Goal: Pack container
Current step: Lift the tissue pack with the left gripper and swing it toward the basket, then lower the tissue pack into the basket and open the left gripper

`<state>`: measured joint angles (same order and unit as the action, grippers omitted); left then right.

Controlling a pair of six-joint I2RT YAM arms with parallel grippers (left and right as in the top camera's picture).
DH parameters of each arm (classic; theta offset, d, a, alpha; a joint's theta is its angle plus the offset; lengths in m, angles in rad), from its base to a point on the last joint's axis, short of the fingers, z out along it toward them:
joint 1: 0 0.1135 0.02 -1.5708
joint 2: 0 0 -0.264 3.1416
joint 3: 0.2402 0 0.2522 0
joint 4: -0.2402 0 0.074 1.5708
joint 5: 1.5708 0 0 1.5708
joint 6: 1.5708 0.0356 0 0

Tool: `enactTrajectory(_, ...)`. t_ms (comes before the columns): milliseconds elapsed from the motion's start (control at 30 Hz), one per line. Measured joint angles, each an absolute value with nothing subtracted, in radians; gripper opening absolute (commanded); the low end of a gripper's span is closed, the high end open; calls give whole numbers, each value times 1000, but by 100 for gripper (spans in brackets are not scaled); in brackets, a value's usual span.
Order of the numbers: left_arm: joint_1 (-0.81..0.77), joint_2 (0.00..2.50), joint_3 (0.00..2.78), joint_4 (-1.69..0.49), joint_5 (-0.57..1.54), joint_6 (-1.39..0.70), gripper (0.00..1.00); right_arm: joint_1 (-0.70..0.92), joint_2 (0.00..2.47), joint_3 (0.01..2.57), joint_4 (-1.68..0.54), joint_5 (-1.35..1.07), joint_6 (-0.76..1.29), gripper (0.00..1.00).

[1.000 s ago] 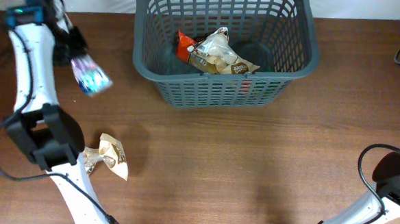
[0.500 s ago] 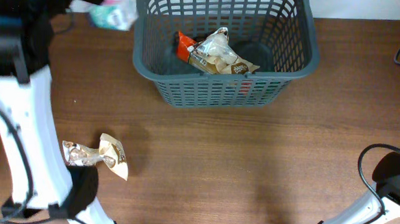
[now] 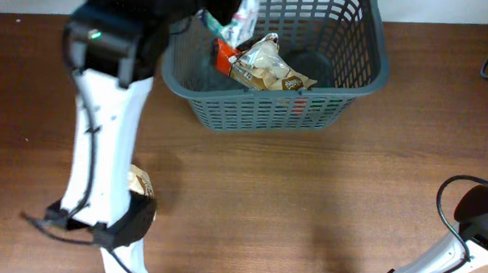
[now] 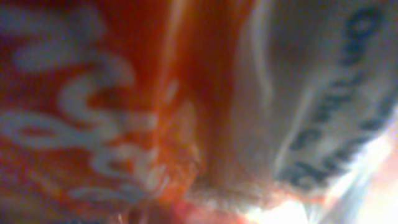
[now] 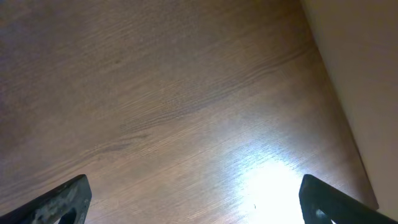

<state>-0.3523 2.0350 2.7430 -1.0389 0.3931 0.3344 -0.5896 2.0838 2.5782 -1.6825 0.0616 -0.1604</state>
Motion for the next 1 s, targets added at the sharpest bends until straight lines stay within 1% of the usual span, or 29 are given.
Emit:
enactTrajectory(133, -358, 2105, 2742, -1034, 393, 429, 2, -590, 2084, 2578, -1682, 62, -160, 99)
enactTrajectory(267, -358, 2176, 2741, -1036, 393, 477, 2, -590, 2084, 2578, -1682, 62, -160, 99)
enactTrajectory(600, -357, 2339, 2738, -1113, 392, 506, 2, -590, 2084, 2578, -1683, 62, -161, 99)
enactTrajectory(900, -357, 2413, 2735, -1221, 392, 509, 2, -590, 2084, 2578, -1682, 62, -161, 99)
enactTrajectory(933, -357, 2419, 2734, -1229, 392, 509, 3, -590, 2084, 2578, -1682, 62, -161, 99)
enactTrajectory(967, -357, 2426, 2734, -1237, 392, 509, 8, -590, 2084, 2578, -1682, 62, -161, 99)
enactTrajectory(1000, -357, 2432, 2733, -1243, 392, 509, 17, -590, 2084, 2578, -1682, 62, -161, 99)
